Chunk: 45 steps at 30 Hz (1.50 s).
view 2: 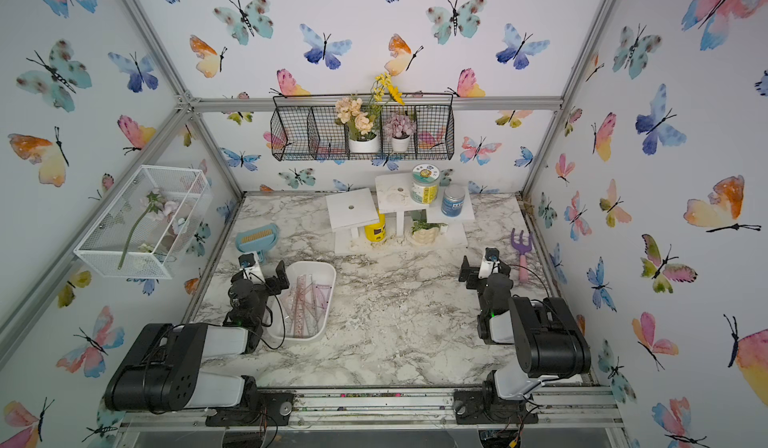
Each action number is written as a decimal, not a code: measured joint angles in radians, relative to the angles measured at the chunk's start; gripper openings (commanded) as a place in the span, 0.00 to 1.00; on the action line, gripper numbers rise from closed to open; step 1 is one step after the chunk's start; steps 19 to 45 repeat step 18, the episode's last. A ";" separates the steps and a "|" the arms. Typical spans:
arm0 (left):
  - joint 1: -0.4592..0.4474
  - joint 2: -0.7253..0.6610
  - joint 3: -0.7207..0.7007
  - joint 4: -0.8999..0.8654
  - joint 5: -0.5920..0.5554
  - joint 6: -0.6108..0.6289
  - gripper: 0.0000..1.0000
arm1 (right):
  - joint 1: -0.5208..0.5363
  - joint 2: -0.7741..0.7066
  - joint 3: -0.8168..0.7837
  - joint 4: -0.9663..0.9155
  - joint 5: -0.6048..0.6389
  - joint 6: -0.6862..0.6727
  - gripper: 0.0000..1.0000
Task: Put the scattered rulers into the storage box
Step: Reset both arms
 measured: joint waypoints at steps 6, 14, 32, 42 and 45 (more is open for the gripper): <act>-0.001 0.000 0.000 0.000 0.000 0.001 0.99 | 0.000 -0.001 -0.002 -0.006 0.003 0.001 0.98; -0.001 0.001 0.002 -0.001 0.002 0.004 0.99 | 0.000 -0.001 -0.002 -0.014 0.003 0.002 0.98; -0.001 0.004 0.008 -0.002 0.005 0.009 0.99 | 0.000 -0.001 -0.002 -0.016 0.003 0.002 0.98; -0.001 0.004 0.008 -0.002 0.005 0.009 0.99 | 0.000 -0.001 -0.002 -0.016 0.003 0.002 0.98; -0.001 0.004 0.008 -0.002 0.005 0.009 0.99 | 0.000 -0.001 -0.002 -0.016 0.003 0.002 0.98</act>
